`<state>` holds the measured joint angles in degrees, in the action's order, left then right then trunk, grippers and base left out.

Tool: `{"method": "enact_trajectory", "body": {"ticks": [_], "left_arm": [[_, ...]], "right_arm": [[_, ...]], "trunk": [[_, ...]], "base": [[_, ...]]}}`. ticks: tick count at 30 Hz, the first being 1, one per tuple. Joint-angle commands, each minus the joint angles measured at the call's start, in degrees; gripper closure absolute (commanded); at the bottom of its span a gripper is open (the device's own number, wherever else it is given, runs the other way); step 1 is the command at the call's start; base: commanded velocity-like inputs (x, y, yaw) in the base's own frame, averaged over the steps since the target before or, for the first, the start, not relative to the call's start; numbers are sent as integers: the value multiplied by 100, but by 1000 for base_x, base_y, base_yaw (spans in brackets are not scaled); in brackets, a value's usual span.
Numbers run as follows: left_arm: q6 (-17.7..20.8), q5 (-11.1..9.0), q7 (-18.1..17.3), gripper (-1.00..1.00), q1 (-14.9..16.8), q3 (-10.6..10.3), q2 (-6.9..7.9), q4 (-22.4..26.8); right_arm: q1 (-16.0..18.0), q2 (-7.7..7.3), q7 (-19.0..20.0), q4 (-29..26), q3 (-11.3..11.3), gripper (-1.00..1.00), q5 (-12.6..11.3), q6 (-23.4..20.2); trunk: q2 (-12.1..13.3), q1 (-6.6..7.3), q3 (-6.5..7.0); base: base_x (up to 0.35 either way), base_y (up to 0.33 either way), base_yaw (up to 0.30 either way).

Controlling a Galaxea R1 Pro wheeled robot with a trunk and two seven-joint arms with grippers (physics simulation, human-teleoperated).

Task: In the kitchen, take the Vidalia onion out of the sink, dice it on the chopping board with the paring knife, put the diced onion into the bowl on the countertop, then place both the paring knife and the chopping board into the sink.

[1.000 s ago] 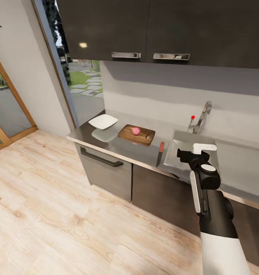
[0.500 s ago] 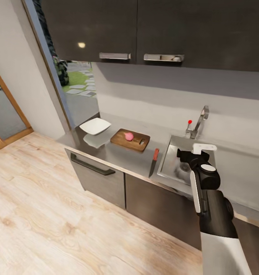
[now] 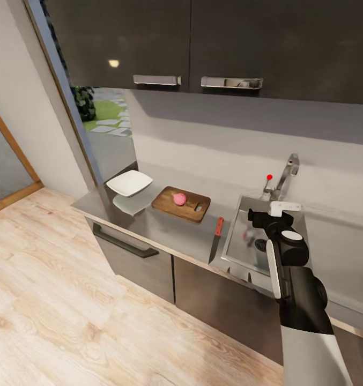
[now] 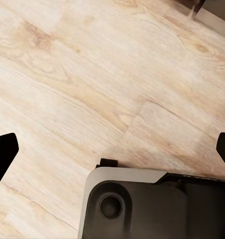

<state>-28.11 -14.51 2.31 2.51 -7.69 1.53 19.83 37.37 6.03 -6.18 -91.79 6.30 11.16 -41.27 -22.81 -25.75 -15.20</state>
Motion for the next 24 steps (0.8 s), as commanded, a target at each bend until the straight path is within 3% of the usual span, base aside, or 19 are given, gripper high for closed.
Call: {"method": "enact_trajectory", "body": {"ticks": [1,16,22,23,24], "left_arm": [[-20,-43,24,-100,4,-48,5,0],[-24,-43,24,-100,4,-48,5,3],[-23,-37,21,-100,4,-48,-1,3],[-21,-35,18,-100,4,-52,-12,3],[-21,-35,15,-100,4,-53,-14,3]], "right_arm": [[6,4,3,-5,3,-100,25,-30],[3,-36,23,-5,-13,-100,36,-25],[7,-571,697,-5,-556,-100,63,-22],[14,-973,1373,-5,-889,-100,72,-22],[18,-1061,1568,-5,-948,-100,74,-22]], "trunk": [[-11,-3,-10],[-11,-3,-10],[-11,-3,-10],[-11,-3,-10],[-11,-3,-10]], "base": [[18,-3,0],[2,0,0],[0,0,0],[0,0,0],[0,0,0]]}}
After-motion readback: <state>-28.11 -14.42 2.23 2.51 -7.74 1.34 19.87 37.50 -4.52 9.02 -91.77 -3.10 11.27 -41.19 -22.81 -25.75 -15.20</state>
